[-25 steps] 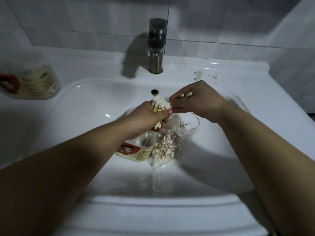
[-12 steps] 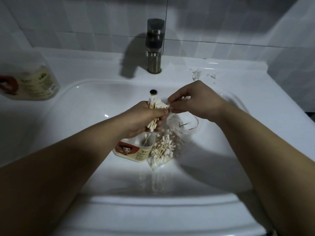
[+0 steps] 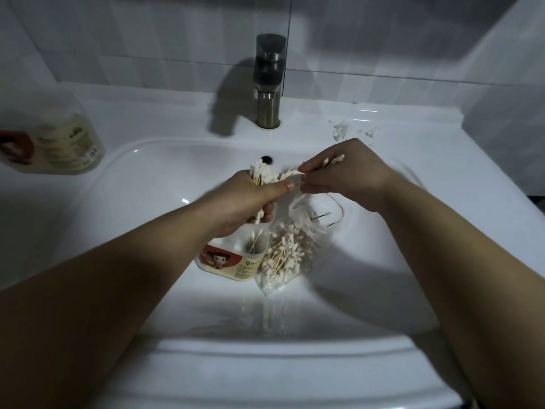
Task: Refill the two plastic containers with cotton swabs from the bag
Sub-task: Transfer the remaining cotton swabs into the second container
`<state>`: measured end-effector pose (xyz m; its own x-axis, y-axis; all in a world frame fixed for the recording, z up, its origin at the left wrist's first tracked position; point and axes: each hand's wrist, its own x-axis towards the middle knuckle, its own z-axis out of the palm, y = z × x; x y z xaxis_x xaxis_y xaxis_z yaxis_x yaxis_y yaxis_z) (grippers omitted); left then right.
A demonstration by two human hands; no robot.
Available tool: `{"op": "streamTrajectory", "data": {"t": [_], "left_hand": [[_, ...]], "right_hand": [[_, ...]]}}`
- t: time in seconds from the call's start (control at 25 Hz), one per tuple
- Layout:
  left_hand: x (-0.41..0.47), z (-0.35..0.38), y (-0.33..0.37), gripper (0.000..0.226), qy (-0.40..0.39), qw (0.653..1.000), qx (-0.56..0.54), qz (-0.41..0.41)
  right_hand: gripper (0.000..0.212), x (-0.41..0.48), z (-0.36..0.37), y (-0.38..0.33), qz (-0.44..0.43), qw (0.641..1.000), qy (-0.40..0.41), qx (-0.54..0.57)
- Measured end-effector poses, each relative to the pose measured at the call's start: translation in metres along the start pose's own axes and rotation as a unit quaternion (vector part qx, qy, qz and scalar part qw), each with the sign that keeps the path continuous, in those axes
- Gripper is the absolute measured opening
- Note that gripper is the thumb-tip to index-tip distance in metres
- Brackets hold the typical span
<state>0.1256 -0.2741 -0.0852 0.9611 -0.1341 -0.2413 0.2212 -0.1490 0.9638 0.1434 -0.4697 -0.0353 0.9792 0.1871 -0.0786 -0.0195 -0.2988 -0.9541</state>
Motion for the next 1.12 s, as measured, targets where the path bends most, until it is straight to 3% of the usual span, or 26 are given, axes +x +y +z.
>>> {"op": "streamTrajectory", "data": {"t": [0.08,0.2,0.4,0.52,0.68,0.88,1.12], "left_hand": [[0.002,0.001,-0.004,0.061,0.019,1.000,0.000,0.018],[0.005,0.003,-0.006,0.063,0.060,0.998,-0.012,0.021],[0.004,-0.002,-0.001,0.025,0.051,0.995,-0.081,-0.015],[0.005,0.003,0.002,0.021,0.059,0.995,-0.081,0.011],[0.003,0.004,0.000,0.044,0.071,0.993,-0.089,0.016],[0.000,0.009,0.004,0.018,0.105,0.983,-0.148,0.010],[-0.007,0.010,0.018,0.020,0.167,0.969,-0.180,0.015]], "right_hand": [[0.012,-0.002,0.004,0.002,0.003,0.999,-0.013,0.047],[0.015,-0.002,0.008,0.002,0.004,0.996,-0.014,0.091],[0.012,0.000,0.007,-0.003,0.006,0.988,0.003,0.157],[0.016,-0.001,0.009,0.001,0.005,0.993,-0.013,0.115],[0.017,-0.002,0.016,0.003,-0.028,0.998,-0.049,0.010],[0.021,-0.002,0.029,0.005,-0.040,0.998,-0.048,-0.010],[0.017,-0.007,0.026,-0.005,-0.015,0.999,-0.031,0.016]]}}
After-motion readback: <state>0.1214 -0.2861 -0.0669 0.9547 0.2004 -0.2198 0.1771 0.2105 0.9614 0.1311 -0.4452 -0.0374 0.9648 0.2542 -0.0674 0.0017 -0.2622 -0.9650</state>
